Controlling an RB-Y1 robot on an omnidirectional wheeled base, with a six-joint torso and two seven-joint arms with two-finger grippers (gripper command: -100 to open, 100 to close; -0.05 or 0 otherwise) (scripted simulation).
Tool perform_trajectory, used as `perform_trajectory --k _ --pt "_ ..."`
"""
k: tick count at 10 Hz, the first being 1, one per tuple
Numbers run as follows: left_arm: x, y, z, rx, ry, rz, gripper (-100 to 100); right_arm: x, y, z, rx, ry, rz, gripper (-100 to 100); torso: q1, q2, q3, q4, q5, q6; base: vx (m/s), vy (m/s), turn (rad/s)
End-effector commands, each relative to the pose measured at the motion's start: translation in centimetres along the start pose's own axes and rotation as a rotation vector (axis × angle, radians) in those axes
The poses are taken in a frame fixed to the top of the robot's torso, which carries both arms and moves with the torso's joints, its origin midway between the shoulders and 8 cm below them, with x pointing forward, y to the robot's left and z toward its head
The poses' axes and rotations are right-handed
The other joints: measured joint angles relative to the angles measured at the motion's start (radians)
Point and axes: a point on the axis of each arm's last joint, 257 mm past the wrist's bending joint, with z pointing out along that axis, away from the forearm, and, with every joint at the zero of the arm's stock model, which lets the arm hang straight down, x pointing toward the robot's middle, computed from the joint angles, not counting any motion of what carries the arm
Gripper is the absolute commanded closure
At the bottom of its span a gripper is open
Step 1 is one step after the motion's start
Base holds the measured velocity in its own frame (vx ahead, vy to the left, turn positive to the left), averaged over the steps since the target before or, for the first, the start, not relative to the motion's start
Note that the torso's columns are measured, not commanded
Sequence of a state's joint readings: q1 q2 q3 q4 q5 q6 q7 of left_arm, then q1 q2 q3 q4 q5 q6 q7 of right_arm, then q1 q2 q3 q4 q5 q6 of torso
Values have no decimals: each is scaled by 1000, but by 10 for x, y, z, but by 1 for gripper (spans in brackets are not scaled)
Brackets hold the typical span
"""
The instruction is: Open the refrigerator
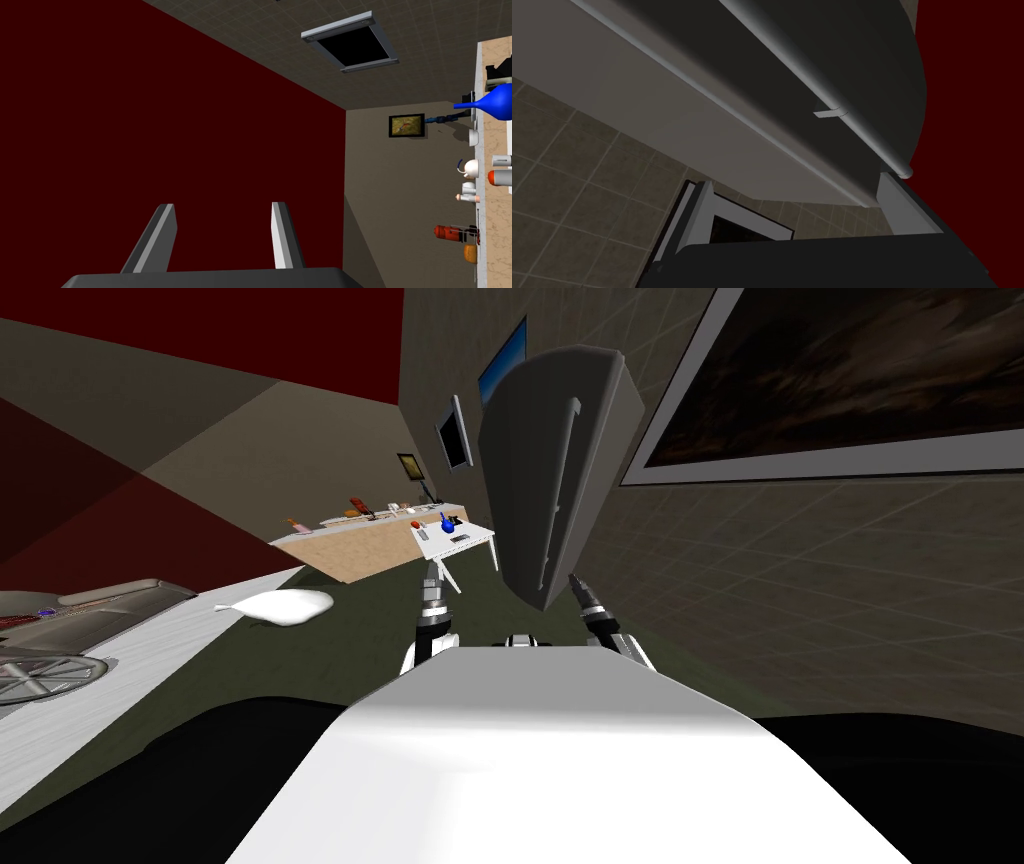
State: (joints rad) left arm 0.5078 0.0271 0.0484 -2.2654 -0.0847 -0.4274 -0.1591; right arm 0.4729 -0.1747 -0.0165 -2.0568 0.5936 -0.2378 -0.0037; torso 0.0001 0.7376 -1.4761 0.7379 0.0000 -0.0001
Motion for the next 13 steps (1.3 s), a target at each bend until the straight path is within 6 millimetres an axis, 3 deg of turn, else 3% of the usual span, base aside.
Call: perform_trajectory --k 1,2,3,6,8,11,13 --pt "0 0 0 0 0 0 0 7 -9 -1 25 22 -58 -100 0 1 0 0 0 0 15 11 -3" --pt "0 0 0 0 0 0 0 16 -25 -3 69 46 -93 -100 -1 2 1 0 0 0 26 20 51" --pt "0 0 0 0 0 0 0 18 -25 -3 69 52 -121 -100 0 1 1 0 0 0 29 17 26" --pt "0 0 0 0 0 0 0 33 -56 -7 154 98 -208 -100 0 0 0 0 0 0 47 20 45" --pt "0 0 0 0 0 0 0 34 -57 -7 153 107 -254 -100 0 1 0 0 0 0 33 14 9" --pt "0 0 0 0 0 0 0 44 -87 -13 232 146 -347 -100 0 1 0 0 0 0 36 16 54" --pt "0 0 0 0 0 0 0 45 -87 -13 230 153 -390 -100 0 0 0 0 0 0 34 10 8"
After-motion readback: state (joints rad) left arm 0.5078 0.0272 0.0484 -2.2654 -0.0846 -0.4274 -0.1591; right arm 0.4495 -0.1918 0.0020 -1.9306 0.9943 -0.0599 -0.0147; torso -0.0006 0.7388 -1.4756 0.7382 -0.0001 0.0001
